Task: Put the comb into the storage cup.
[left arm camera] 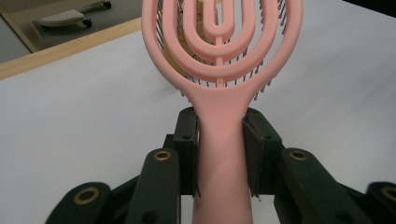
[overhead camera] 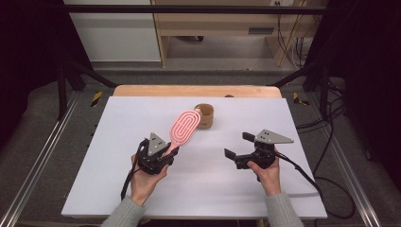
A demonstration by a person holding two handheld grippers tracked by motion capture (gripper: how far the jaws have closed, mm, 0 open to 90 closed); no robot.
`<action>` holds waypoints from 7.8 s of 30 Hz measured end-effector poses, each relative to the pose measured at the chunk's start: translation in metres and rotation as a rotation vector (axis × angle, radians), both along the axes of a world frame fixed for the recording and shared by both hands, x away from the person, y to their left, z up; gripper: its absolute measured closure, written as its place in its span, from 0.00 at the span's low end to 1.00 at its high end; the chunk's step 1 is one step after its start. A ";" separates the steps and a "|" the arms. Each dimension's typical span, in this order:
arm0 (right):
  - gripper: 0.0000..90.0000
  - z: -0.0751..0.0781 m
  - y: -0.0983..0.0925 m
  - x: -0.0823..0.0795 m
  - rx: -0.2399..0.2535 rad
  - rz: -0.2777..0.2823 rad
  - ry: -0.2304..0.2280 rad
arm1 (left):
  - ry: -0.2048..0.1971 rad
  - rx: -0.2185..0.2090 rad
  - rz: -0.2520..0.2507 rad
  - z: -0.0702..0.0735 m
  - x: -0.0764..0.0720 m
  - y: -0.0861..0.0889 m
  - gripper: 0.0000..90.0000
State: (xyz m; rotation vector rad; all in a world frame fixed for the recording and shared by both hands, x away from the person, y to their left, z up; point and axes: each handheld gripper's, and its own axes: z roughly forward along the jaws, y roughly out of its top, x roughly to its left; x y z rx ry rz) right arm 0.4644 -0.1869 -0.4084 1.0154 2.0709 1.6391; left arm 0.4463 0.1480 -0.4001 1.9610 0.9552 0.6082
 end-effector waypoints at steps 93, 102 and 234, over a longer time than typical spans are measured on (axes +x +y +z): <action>0.06 0.000 0.076 0.028 0.080 -0.004 0.124 | -0.081 -0.090 -0.011 -0.039 -0.025 -0.042 0.77; 0.12 -0.002 0.078 0.029 0.104 0.015 0.153 | -0.099 -0.092 -0.020 -0.037 -0.028 -0.046 0.77; 0.70 0.049 0.042 0.027 0.118 -0.013 0.065 | 0.011 -0.144 -0.151 -0.011 -0.001 0.052 0.00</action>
